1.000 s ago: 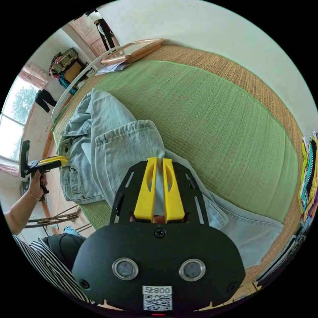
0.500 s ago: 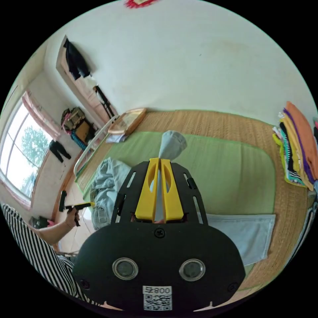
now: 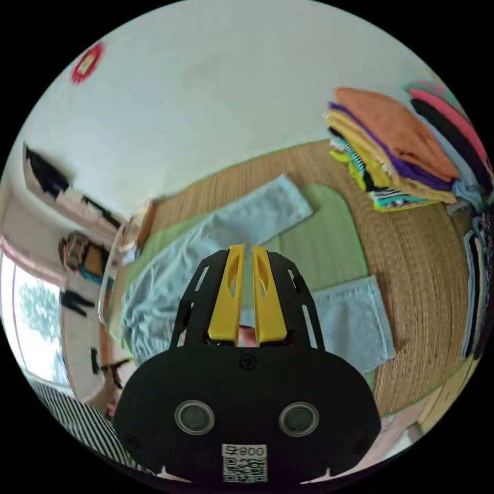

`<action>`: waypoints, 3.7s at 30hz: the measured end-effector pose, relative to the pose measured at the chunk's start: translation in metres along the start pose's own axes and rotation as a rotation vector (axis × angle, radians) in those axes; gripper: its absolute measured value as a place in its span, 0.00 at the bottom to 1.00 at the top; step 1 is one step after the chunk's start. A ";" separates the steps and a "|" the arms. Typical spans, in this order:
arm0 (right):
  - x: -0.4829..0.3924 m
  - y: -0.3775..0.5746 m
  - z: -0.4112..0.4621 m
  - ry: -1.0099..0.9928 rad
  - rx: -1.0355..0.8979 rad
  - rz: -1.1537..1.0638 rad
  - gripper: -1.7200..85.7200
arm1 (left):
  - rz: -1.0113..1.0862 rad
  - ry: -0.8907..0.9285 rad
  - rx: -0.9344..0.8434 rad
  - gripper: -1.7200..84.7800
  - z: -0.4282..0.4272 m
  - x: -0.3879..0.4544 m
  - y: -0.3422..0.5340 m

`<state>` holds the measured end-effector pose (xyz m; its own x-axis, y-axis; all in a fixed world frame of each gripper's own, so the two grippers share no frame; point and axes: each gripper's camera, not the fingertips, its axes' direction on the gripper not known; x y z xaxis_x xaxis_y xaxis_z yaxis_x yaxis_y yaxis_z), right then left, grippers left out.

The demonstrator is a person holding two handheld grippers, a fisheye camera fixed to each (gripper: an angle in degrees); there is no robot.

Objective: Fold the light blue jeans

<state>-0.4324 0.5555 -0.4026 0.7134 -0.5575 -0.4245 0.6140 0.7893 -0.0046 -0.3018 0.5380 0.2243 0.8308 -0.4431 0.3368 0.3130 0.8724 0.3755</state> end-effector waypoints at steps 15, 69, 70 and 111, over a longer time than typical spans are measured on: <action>-0.203 0.157 0.165 0.110 -0.473 -0.479 0.10 | -0.066 0.368 -0.131 0.06 0.016 -0.001 0.000; -0.165 -0.009 0.077 0.239 -0.050 -0.177 0.02 | 0.674 -0.157 -0.082 0.02 -0.069 0.469 -0.214; -0.174 -0.033 0.095 0.261 -0.053 -0.201 0.02 | 0.696 -0.154 -0.087 0.02 -0.072 0.471 -0.211; -0.240 0.002 0.118 0.326 -0.165 -0.332 0.02 | 0.255 -0.115 0.197 0.02 -0.209 0.316 -0.203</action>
<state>-0.5630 0.6604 -0.1940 0.3295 -0.6967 -0.6372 0.7100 0.6277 -0.3192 -0.0062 0.2641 0.0745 0.8101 -0.2460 0.5322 -0.0025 0.9062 0.4228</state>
